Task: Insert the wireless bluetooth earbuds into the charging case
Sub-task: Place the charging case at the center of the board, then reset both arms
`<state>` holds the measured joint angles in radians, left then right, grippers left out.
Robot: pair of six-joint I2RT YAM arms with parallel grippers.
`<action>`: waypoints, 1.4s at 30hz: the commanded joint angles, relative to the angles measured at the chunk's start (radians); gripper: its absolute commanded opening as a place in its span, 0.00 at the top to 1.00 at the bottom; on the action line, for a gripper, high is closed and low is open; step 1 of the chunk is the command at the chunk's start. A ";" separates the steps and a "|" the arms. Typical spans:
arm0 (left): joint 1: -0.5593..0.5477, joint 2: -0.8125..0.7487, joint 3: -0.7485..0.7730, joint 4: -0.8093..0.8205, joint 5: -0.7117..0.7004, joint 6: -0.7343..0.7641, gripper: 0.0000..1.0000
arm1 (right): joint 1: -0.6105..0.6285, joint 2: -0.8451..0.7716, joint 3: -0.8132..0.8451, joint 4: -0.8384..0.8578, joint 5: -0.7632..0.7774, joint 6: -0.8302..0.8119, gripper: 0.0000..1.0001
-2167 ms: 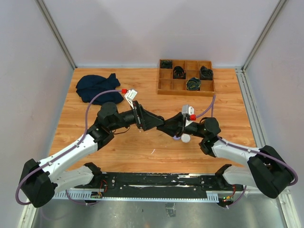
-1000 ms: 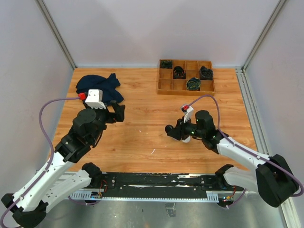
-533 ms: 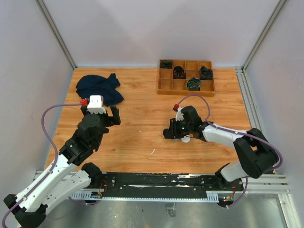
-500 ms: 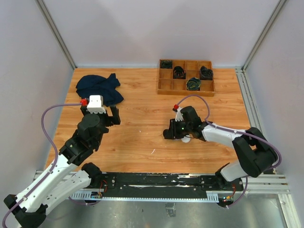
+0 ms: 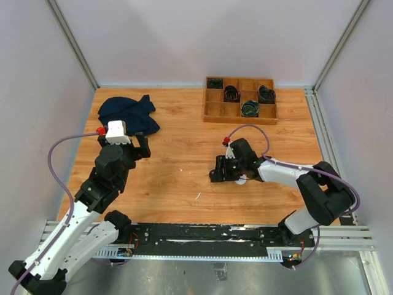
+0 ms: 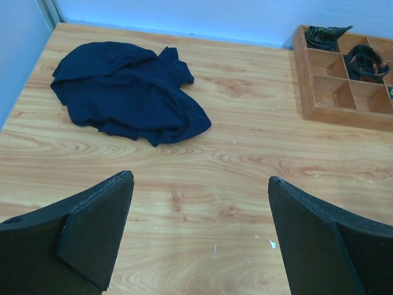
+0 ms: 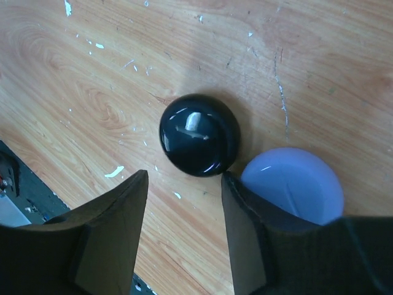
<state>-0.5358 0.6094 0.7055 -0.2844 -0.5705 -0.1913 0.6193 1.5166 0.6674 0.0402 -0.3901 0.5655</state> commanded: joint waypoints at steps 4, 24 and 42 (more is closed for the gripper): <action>0.013 -0.046 0.000 0.032 0.046 -0.041 0.03 | 0.021 -0.088 0.026 -0.100 0.057 0.003 0.40; 0.013 -0.343 0.024 -0.247 0.200 -0.262 0.01 | 0.016 -0.859 0.047 -0.564 0.557 -0.264 0.01; 0.013 -0.562 -0.077 -0.285 0.165 -0.362 0.01 | 0.015 -1.353 0.046 -0.759 0.828 -0.322 0.01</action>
<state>-0.5312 0.0639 0.6441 -0.5758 -0.3843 -0.5320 0.6239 0.2180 0.7204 -0.6907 0.3828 0.2592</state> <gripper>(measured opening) 0.992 0.986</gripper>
